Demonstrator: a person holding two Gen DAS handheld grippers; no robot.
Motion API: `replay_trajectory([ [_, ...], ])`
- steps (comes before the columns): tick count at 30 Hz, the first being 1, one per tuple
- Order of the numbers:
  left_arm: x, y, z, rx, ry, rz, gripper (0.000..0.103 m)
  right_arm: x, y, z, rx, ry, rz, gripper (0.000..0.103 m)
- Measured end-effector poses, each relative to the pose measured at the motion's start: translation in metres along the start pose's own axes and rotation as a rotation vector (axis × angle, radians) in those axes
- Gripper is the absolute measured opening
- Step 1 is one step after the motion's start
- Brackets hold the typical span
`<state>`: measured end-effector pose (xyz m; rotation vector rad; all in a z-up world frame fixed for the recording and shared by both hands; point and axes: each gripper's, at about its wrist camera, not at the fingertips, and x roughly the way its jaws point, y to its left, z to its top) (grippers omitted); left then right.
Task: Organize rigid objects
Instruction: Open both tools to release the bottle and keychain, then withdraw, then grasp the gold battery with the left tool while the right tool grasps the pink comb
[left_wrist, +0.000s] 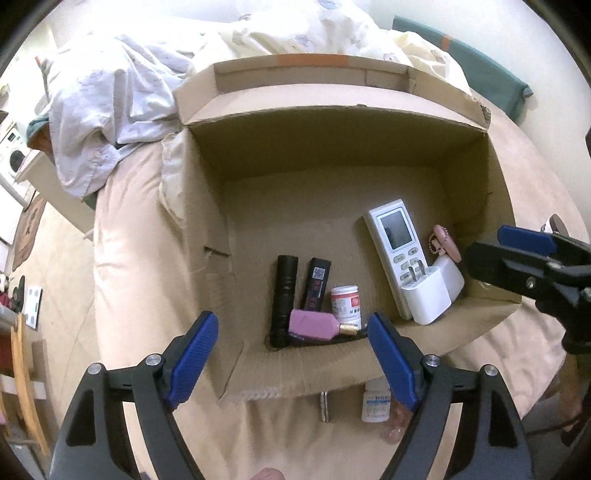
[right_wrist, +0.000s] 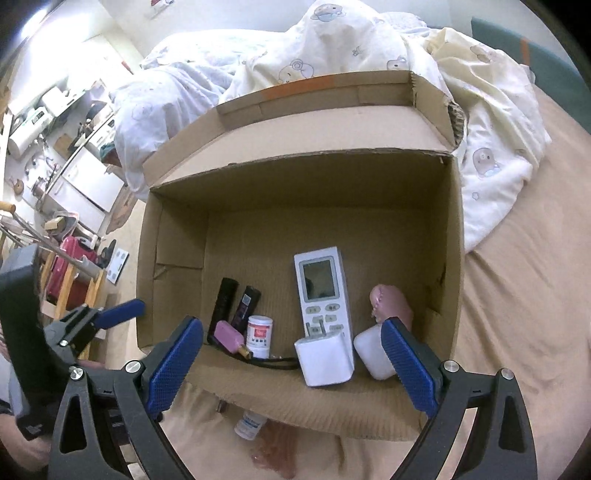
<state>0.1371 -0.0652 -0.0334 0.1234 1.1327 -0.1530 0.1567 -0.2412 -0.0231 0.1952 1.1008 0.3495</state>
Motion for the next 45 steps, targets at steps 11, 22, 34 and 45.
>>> replay_trajectory([
  [11,-0.026,0.017,-0.033,-0.051,-0.003,0.005,0.082,-0.024,0.006,-0.025,-0.008,0.001,-0.009,0.103],
  [22,-0.024,0.034,-0.066,-0.083,0.015,0.011,0.082,-0.029,0.009,-0.073,0.017,0.052,-0.026,0.103],
  [34,-0.015,0.035,-0.075,-0.102,0.043,0.016,0.082,-0.023,0.005,-0.089,0.036,0.089,-0.076,0.103],
  [45,-0.005,0.034,-0.074,-0.114,0.07,-0.004,0.082,-0.001,0.001,-0.094,0.082,0.176,-0.043,0.103],
])
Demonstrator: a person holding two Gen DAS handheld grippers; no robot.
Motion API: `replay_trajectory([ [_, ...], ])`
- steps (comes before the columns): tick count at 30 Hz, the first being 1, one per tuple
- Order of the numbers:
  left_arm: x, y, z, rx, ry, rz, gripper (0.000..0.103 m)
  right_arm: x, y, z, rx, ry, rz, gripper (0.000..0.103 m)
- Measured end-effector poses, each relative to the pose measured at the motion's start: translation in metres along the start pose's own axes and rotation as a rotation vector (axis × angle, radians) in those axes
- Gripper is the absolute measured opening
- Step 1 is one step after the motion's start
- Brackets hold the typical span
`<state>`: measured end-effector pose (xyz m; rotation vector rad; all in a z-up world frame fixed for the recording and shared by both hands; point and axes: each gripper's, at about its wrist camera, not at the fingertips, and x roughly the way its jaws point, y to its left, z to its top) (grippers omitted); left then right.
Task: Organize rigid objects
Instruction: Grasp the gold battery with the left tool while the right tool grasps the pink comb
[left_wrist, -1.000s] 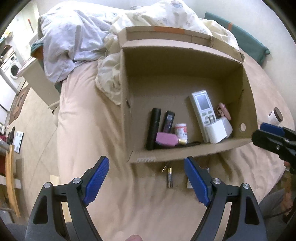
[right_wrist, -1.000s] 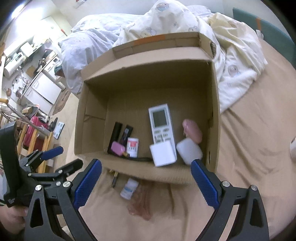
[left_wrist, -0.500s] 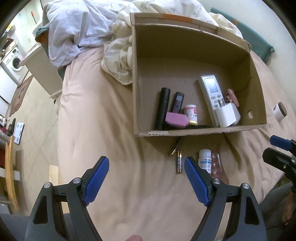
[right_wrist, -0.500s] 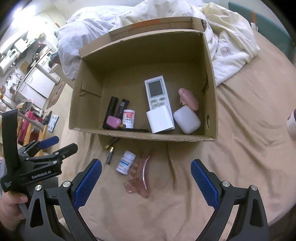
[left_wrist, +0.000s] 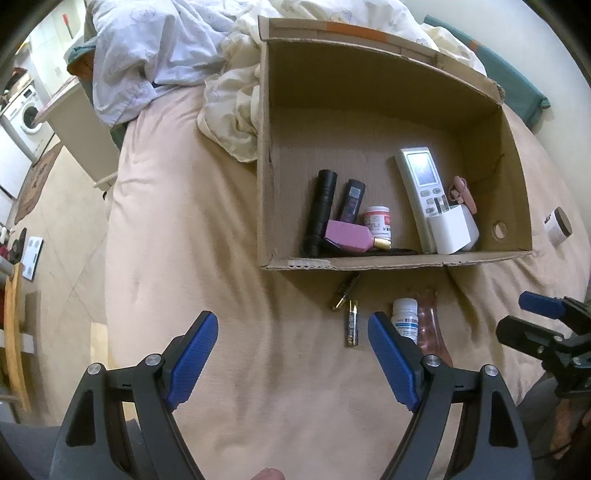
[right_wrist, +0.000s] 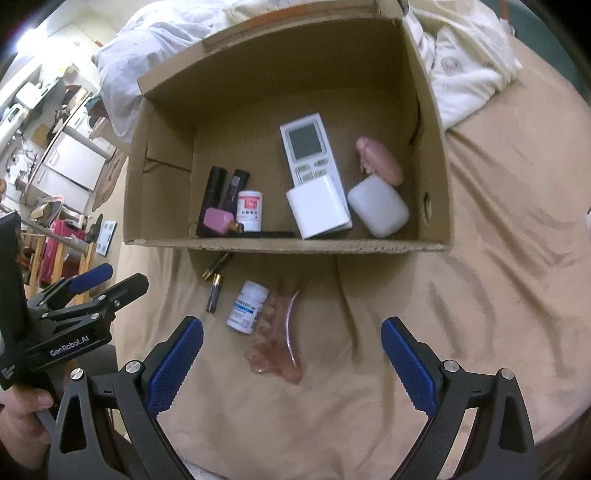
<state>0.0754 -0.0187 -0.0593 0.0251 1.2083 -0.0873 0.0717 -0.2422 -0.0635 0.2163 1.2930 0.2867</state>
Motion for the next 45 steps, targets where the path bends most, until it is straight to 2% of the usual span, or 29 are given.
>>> replay_trajectory([
  [13,0.023,0.013,0.009,-0.09,0.059,-0.018,0.081,0.027,-0.018,0.001,0.112,0.101,0.051,0.103],
  [17,0.04,0.012,0.01,-0.094,0.111,-0.036,0.063,0.041,-0.009,0.0,0.081,0.138,0.062,0.103],
  [18,0.043,0.01,0.01,-0.09,0.119,-0.034,0.059,0.044,-0.004,-0.001,0.055,0.151,0.051,0.1],
  [20,0.05,0.006,0.011,-0.066,0.128,-0.025,0.053,0.05,0.003,-0.003,0.011,0.179,0.037,0.086],
  [23,0.059,-0.006,0.008,-0.023,0.151,-0.052,0.04,0.059,0.011,-0.008,-0.035,0.207,0.006,0.08],
  [26,0.07,-0.02,0.004,0.02,0.18,-0.086,0.039,0.067,0.014,-0.012,-0.065,0.234,-0.01,0.071],
  [32,0.086,-0.043,-0.001,0.105,0.211,-0.081,0.037,0.081,0.022,-0.017,-0.104,0.269,-0.015,0.071],
  [37,0.094,-0.043,0.001,0.118,0.212,-0.072,0.009,0.088,0.032,-0.015,-0.133,0.262,-0.034,0.071],
  [41,0.089,-0.044,-0.003,0.147,0.211,-0.055,0.009,0.096,0.043,-0.013,-0.16,0.255,-0.068,0.071],
  [45,0.086,-0.039,-0.015,0.128,0.235,-0.033,0.009,0.104,0.052,-0.013,-0.201,0.243,-0.103,0.071],
])
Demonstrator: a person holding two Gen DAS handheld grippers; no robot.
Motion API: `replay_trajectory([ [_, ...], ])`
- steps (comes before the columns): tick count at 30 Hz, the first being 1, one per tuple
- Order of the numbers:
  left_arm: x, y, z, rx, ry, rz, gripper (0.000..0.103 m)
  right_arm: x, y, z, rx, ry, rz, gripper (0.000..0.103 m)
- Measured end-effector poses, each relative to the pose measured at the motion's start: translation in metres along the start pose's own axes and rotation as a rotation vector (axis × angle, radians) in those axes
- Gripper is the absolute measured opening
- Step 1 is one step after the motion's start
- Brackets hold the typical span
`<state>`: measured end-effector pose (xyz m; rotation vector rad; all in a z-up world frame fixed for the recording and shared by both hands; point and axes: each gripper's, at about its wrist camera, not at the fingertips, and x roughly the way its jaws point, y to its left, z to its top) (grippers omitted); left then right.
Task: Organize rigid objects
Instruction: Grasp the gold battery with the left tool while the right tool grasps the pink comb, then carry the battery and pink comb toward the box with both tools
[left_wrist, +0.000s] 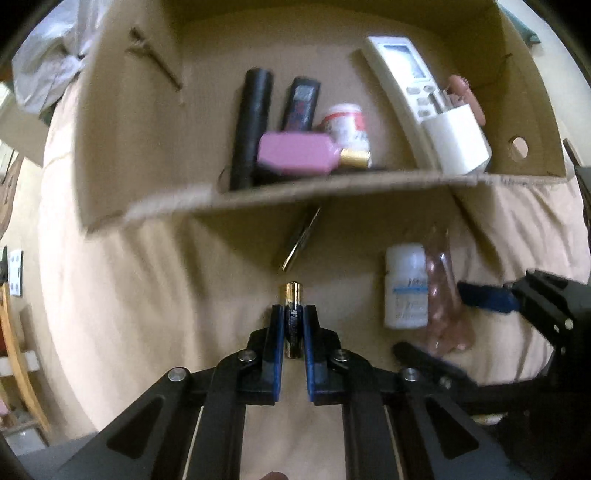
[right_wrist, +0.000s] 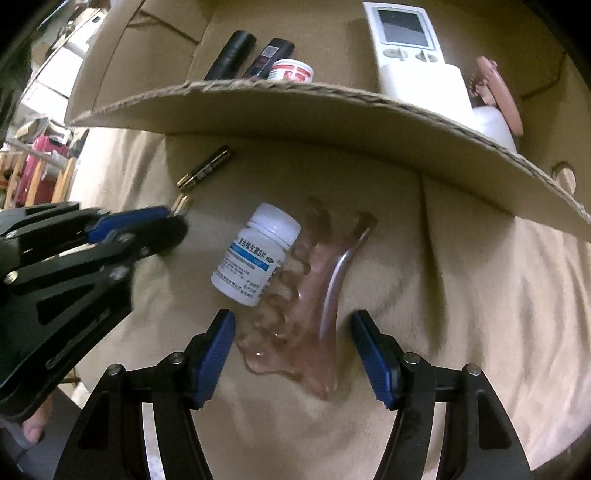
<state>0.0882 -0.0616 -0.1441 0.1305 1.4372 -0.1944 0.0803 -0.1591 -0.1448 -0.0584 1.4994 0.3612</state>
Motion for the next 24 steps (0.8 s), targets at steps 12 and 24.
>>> replay_trajectory([
  [12,-0.011,0.016,-0.026,-0.046,0.014,-0.002,0.009,0.0,0.018,-0.018,-0.063,0.066,0.031,0.056],
  [24,-0.008,0.007,-0.017,-0.027,0.012,0.027,0.009,0.021,0.055,-0.02,-0.135,0.035,-0.099,0.056],
])
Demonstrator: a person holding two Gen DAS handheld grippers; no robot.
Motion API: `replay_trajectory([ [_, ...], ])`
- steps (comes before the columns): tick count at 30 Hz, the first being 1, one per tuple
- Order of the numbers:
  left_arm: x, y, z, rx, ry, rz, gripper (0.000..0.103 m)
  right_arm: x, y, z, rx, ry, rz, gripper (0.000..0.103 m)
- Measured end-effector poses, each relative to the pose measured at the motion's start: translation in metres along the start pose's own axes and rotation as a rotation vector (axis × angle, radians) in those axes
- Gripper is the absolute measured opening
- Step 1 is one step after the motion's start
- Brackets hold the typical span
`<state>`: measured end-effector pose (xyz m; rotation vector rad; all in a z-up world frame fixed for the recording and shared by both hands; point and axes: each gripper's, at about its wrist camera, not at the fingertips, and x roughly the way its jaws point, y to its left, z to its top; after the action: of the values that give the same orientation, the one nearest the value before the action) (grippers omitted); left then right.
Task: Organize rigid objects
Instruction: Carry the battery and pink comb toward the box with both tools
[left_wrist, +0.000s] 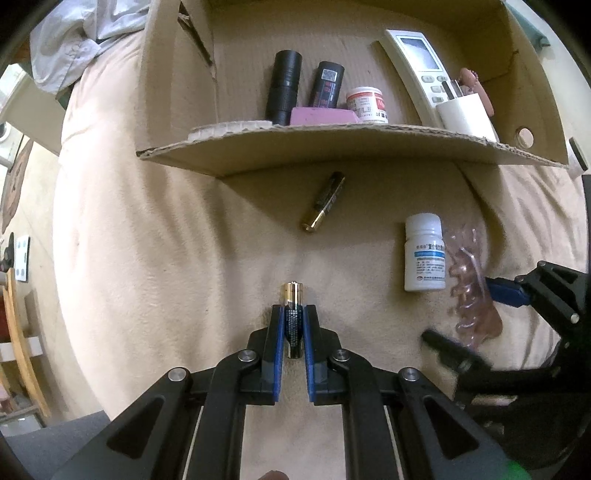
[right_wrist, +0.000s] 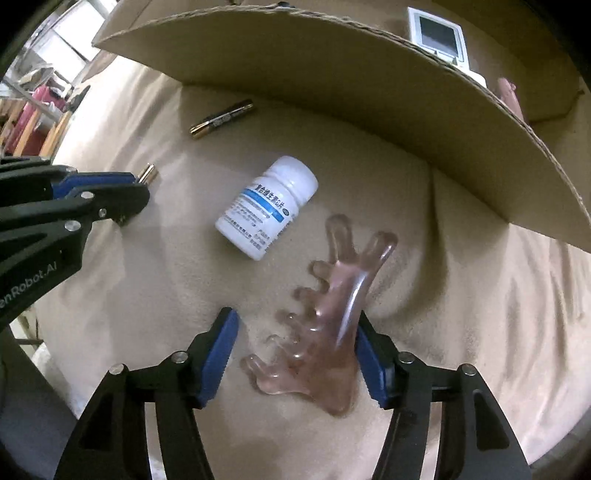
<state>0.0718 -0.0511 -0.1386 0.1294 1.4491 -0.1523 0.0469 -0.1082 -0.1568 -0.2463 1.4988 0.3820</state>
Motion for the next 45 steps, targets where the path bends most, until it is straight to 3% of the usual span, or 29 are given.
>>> replay_trajectory([
  [1,0.001,0.0,-0.001,0.001,-0.002,0.001,0.009,-0.002,-0.003,0.0,0.012,-0.006,0.009,0.044],
  [14,-0.038,-0.001,-0.016,0.003,-0.077,-0.04,0.009,-0.054,-0.044,-0.031,0.108,-0.107,0.135,0.044],
  [26,-0.112,-0.01,0.002,0.023,-0.234,-0.053,0.009,-0.148,-0.078,-0.048,0.125,-0.351,0.243,0.044],
  [30,-0.121,-0.015,0.02,0.052,-0.261,-0.027,0.009,-0.167,-0.095,-0.036,0.136,-0.413,0.23,0.044],
  [36,-0.119,-0.02,0.056,0.075,-0.272,0.01,0.009,-0.181,-0.117,0.01,0.142,-0.456,0.187,0.044],
  [45,-0.089,-0.023,0.096,0.094,-0.273,0.045,0.009,-0.151,-0.14,0.056,0.171,-0.457,0.155,0.044],
])
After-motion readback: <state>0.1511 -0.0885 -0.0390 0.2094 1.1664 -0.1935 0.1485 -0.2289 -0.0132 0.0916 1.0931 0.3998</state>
